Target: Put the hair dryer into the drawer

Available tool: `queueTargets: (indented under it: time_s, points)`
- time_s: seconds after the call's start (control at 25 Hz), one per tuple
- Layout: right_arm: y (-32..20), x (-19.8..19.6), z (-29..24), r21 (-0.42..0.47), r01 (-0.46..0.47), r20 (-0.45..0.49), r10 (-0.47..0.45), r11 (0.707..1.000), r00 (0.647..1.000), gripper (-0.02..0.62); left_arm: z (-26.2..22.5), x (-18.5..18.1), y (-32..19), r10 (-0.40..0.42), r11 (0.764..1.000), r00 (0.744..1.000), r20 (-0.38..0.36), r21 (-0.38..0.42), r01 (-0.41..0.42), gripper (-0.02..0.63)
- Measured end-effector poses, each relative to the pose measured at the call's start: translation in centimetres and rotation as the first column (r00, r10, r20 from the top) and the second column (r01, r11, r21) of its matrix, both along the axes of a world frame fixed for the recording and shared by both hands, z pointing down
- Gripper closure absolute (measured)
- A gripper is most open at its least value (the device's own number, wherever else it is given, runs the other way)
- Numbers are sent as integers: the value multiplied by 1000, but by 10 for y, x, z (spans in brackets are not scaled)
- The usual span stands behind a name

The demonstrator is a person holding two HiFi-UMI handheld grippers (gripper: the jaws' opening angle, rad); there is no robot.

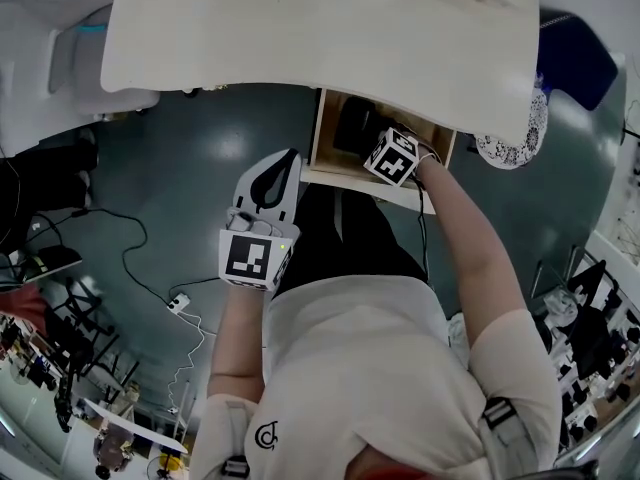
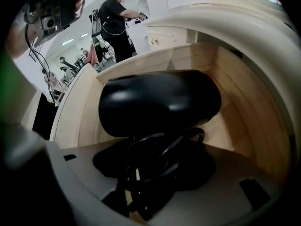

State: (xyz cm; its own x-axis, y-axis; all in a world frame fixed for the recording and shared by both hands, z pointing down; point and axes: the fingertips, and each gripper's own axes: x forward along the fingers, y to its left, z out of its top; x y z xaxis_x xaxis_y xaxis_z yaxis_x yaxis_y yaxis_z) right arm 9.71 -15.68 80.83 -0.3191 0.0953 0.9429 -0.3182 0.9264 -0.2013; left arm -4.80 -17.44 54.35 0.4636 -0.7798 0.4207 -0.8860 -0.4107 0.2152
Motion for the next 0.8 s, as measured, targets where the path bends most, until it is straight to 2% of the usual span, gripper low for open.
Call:
queueTargets:
  time_s: [0.2,0.28,0.36,0.48,0.6,0.72,0.8]
  points:
    - [4,-5,-1,-27,-29,20,29,999,999,297,-4,3,-11,19,1000,1000,-5,12,-19,594]
    - [5,-8,-1,-36,-39,13,40,999,999,242,-5,2,-15,24,1000,1000,-3,15,-24,594]
    - [3,-9,-3,-23,-59,6,60,998,998,206,-5,3,-15,28,1000,1000,-2,11,-28,594]
    - [4,-3,-12,11,-88,-6,88,996,996,198,-10,8,-11,32,999,999,1,11,-32,594]
    - [3,3,-30,16,-108,-3,108,994,994,206,-17,15,-15,47,998,999,1,34,-47,594]
    - [-2,1,-56,48,-116,33,115,992,993,285,-30,19,-23,68,995,998,4,71,-68,594]
    - [-7,-3,-79,92,-129,74,122,987,990,361,-39,21,-27,75,993,997,10,90,-76,594]
